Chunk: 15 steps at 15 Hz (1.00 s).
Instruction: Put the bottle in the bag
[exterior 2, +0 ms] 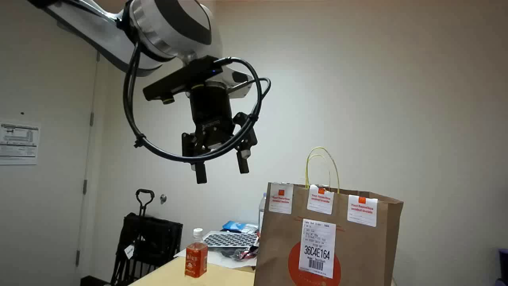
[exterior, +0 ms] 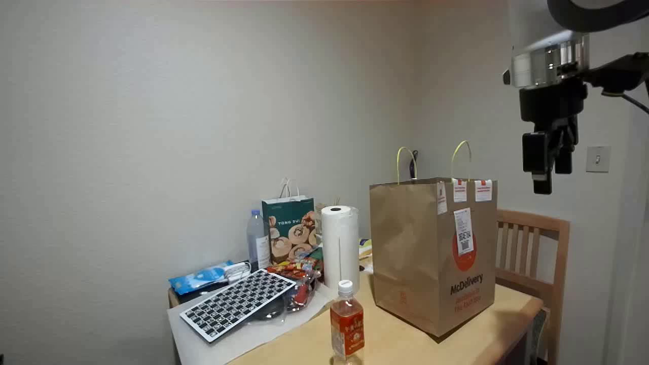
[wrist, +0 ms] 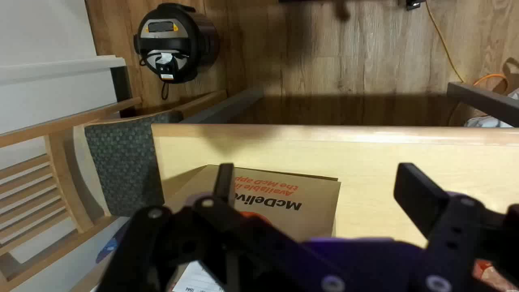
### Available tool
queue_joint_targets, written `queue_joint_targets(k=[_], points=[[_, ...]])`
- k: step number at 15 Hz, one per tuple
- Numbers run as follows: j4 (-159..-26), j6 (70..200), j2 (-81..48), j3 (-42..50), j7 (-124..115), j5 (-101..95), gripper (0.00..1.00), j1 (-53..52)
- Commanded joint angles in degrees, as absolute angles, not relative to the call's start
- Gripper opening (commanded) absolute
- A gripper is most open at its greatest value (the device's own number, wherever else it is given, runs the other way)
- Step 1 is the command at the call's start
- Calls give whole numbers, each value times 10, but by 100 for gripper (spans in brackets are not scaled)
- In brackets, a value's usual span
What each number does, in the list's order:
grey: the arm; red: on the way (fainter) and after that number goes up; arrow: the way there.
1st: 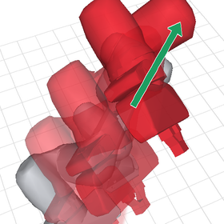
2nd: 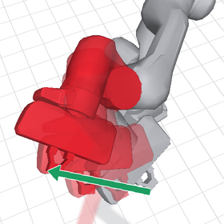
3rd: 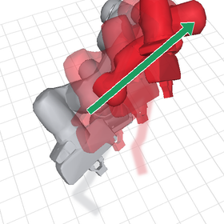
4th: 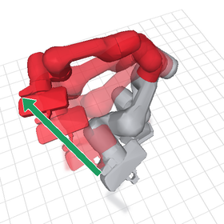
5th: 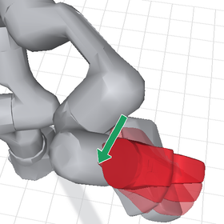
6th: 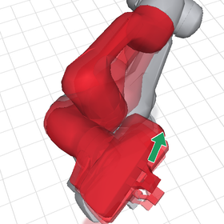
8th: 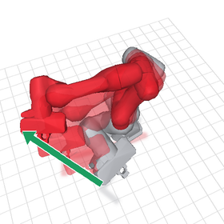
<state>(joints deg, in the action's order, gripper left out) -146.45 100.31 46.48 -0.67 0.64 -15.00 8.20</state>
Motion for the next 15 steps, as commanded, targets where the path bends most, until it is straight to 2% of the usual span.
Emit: queue_joint_targets(k=[1,6,8,15], points=[[-1463,999,464,3,-1,-157,100,68],[-1463,999,464,3,-1,-157,100,68],[-1454,1048,440,7,10,-142,100,45],[-1344,1197,238,-47,23,-144,100,-34]])
